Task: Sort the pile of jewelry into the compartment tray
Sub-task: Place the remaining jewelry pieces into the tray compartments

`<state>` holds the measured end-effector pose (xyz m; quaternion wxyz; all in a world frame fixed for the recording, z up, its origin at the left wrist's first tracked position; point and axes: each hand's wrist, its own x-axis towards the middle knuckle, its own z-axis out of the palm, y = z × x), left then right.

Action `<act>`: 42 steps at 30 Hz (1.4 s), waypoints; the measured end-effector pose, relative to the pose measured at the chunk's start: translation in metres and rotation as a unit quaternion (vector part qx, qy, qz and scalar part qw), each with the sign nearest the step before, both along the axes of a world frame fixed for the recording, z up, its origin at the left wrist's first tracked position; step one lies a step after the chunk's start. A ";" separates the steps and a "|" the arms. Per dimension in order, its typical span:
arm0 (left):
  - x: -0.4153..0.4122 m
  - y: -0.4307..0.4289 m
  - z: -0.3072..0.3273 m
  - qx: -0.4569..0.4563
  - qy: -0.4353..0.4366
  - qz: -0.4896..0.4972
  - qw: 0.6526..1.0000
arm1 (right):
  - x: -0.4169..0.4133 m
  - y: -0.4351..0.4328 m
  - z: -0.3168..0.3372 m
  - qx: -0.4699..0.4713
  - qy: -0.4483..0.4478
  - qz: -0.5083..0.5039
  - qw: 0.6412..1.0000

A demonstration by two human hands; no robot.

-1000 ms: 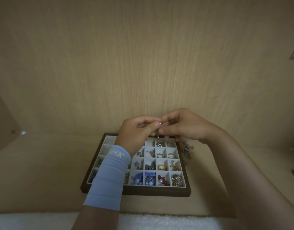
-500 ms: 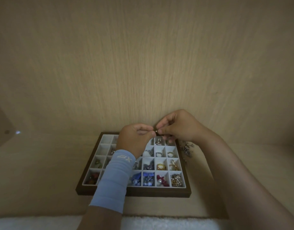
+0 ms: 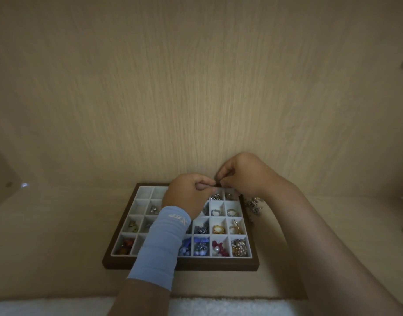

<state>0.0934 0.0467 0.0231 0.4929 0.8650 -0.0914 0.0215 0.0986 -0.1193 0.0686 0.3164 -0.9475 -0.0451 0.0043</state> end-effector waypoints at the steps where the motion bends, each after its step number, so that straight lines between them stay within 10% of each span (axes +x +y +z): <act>1: 0.000 0.000 0.000 0.014 0.002 -0.009 1.000 | 0.000 -0.001 0.001 -0.007 -0.001 0.004 1.000; 33: -0.008 0.001 0.008 0.350 -0.124 -0.062 0.926 | -0.024 -0.009 -0.018 -0.092 0.024 0.057 0.994; 42: -0.005 0.008 0.012 0.269 -0.071 -0.040 0.960 | -0.027 0.000 -0.020 -0.184 -0.014 0.081 0.979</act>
